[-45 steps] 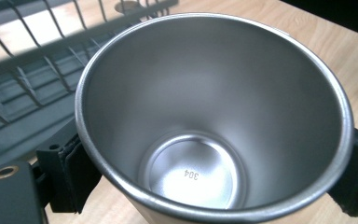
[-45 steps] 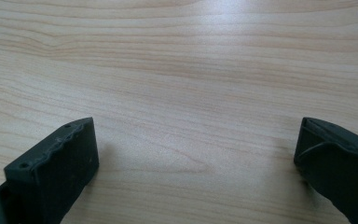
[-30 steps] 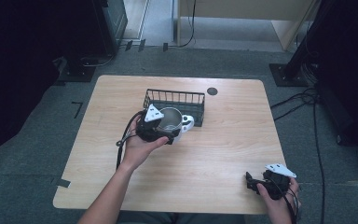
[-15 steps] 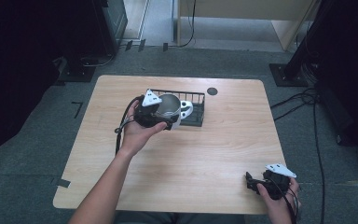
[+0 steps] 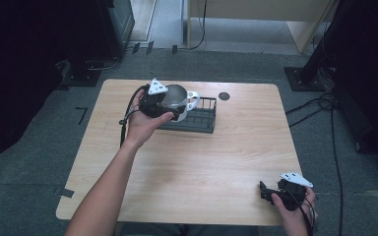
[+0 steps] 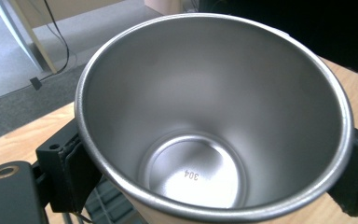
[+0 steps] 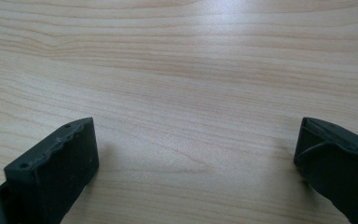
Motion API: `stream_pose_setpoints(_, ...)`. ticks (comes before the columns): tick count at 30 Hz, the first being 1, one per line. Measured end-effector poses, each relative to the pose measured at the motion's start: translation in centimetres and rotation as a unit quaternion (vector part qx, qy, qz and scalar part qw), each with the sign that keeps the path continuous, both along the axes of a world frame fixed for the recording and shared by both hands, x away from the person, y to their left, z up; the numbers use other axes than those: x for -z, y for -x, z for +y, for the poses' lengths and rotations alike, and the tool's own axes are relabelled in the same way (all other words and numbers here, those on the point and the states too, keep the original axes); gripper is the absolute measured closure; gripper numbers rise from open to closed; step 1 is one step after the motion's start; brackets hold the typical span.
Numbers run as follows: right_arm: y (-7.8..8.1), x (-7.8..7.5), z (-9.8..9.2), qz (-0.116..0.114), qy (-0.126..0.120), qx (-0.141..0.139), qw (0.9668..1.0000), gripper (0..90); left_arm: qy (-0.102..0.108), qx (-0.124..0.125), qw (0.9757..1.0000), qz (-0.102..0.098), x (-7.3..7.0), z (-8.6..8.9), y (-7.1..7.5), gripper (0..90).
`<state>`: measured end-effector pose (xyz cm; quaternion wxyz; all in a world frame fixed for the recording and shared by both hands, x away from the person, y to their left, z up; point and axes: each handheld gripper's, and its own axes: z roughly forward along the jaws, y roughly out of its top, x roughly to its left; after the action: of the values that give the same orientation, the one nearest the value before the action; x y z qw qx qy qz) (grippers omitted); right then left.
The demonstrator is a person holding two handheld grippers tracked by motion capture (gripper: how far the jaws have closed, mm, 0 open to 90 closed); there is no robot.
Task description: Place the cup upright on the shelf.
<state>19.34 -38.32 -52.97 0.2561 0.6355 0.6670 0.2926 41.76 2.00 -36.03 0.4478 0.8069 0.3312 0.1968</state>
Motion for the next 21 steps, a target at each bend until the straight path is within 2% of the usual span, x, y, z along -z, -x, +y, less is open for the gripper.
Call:
stream_pose_setpoints(7,0.0,0.0,0.0,0.0,0.0,0.0,1.0,0.0,-0.003,-0.008,1.0,0.001,0.3,-0.1,-1.9,8.1)
stream_pose_setpoints(11,0.0,0.0,0.0,0.0,0.0,0.0,1.0,0.0,0.002,-0.013,0.9999,0.0,0.7,-0.1,-3.2,8.1)
stream_pose_setpoints(15,0.0,0.0,0.0,0.0,0.0,0.0,1.0,0.0,-0.007,-0.012,0.9999,0.002,1.2,-0.1,-4.0,8.1)
stream_pose_setpoints(21,0.0,0.0,0.0,0.0,0.0,0.0,1.0,0.0,-0.008,-0.017,0.9998,0.009,2.2,0.0,-4.9,8.0)
